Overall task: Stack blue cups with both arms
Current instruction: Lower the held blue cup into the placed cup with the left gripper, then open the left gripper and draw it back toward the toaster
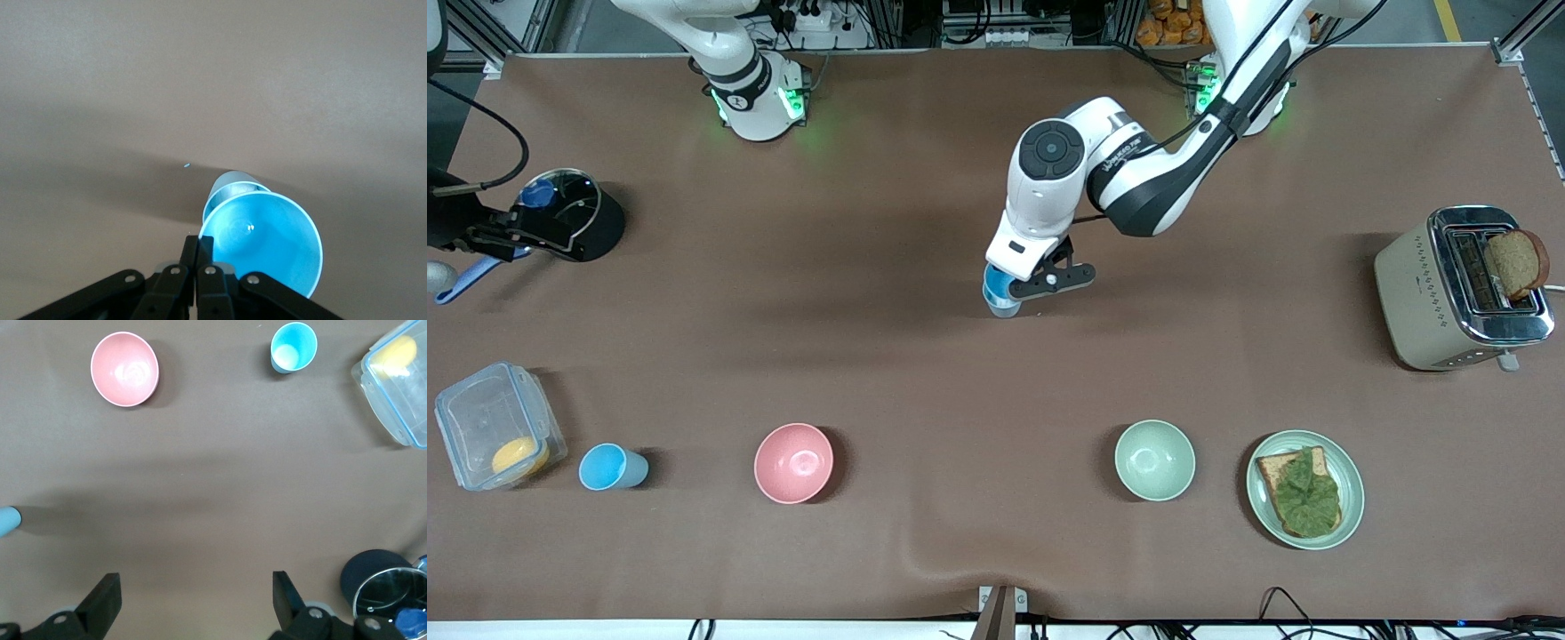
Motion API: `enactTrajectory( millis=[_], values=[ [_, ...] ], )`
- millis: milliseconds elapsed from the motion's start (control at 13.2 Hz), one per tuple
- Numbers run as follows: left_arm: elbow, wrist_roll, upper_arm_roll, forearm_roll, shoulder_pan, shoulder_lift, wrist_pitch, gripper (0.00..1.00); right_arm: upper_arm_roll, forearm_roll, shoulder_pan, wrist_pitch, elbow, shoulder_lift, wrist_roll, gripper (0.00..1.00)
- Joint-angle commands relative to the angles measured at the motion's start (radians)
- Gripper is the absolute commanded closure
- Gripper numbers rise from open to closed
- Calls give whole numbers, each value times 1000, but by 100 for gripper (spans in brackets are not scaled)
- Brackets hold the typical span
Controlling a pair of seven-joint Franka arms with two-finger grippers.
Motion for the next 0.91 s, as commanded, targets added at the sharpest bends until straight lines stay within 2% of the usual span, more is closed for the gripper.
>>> enactTrajectory(
  millis=[0,76,455,531,607,683,835],
  values=[
    [12,-39,4,39,-16,19,9,100,9,-102,33,-4,10,-2,37,0],
    [12,-39,4,53,-14,25,14,100,9,-133,45,-4,10,-2,34,0],
    [16,-40,5,61,-19,40,25,100,6,-151,37,3,10,-2,9,0],
    [16,-42,5,59,-19,40,29,90,3,-136,30,-1,10,-2,4,0],
    [16,-40,5,59,-14,39,35,54,3,-119,18,-5,8,-2,6,0],
    [16,-40,5,62,-7,39,40,1,3,-87,1,-10,8,-5,4,0],
    [19,-21,5,64,0,22,40,0,3,-58,-19,-28,0,-21,-17,0]
  ],
)
